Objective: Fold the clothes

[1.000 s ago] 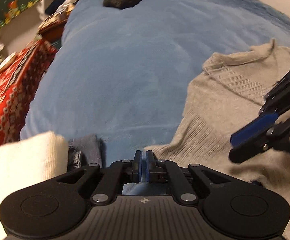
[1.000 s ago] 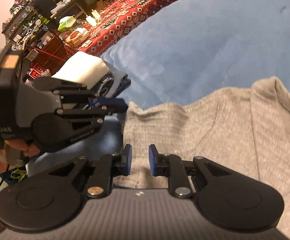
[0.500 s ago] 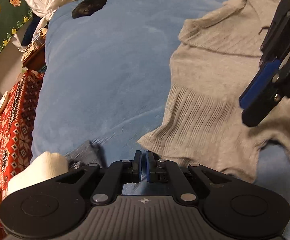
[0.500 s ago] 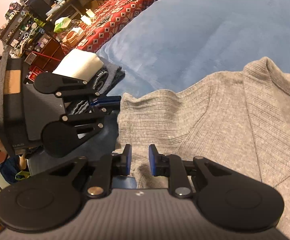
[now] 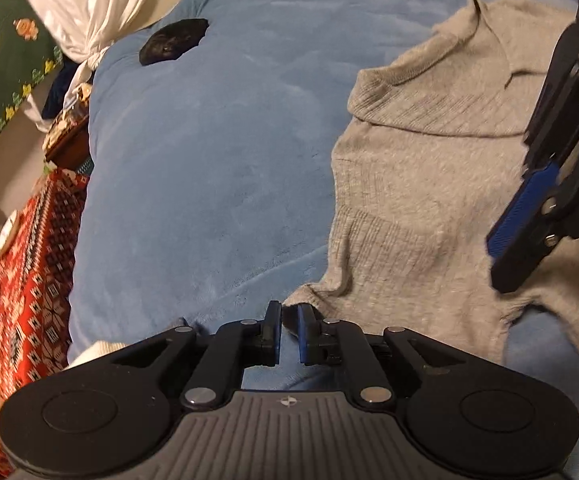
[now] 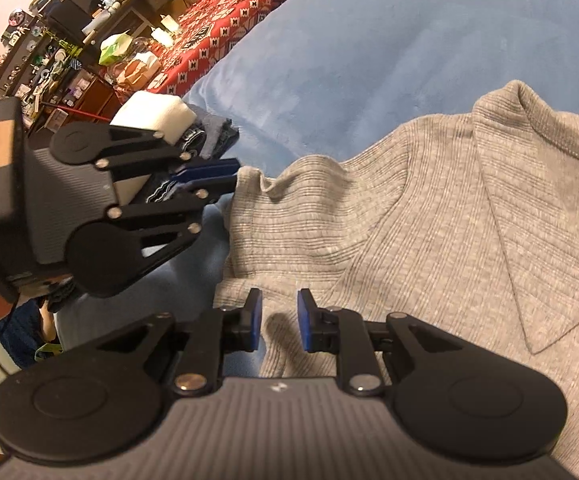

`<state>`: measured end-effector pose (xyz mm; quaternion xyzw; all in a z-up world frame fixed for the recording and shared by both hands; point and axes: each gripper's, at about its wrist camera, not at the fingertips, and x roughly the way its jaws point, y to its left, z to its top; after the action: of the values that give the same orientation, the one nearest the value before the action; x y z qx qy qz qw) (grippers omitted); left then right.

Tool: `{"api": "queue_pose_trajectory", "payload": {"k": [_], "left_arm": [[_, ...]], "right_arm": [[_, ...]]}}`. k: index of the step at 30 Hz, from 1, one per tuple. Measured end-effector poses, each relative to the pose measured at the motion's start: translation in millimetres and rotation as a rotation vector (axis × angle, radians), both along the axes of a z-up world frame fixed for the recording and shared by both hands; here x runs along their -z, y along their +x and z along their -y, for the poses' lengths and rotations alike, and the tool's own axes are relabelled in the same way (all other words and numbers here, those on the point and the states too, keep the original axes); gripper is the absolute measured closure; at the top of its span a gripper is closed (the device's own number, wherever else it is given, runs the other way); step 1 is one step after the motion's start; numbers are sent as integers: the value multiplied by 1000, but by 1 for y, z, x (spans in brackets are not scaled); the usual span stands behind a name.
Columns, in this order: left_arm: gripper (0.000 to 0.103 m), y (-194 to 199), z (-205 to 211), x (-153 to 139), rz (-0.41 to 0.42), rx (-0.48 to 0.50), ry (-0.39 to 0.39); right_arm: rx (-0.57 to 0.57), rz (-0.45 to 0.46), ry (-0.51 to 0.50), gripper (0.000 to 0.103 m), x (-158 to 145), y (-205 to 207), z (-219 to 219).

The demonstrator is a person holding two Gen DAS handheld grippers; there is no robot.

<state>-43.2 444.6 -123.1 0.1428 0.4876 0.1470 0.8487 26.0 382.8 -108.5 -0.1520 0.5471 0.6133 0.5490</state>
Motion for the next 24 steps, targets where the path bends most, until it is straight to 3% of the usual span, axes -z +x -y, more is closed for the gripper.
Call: {"api": "queue_pose_trajectory", "payload": {"k": [2, 4, 6, 8, 12, 17, 21, 24], "left_arm": [[90, 3, -1, 2, -6, 32, 12], [75, 5, -1, 3, -7, 66, 18], [75, 5, -1, 3, 1, 92, 25], [103, 5, -4, 1, 12, 100, 11], [102, -1, -15, -9, 48, -26, -25], [102, -14, -42, -17, 74, -238, -194], [102, -12, -48, -10, 63, -267, -228], [102, -9, -49, -6, 54, -266, -242]], "right_arm": [[2, -1, -1, 82, 0, 0, 0], [5, -7, 0, 82, 0, -1, -1], [4, -9, 1, 81, 1, -1, -2], [3, -11, 1, 81, 2, -2, -4], [-1, -23, 9, 79, 3, -4, -5], [-65, -37, 26, 79, 4, -21, -5], [-140, -9, 25, 79, 9, -49, -7], [-110, 78, 35, 76, 14, -69, -8]]}}
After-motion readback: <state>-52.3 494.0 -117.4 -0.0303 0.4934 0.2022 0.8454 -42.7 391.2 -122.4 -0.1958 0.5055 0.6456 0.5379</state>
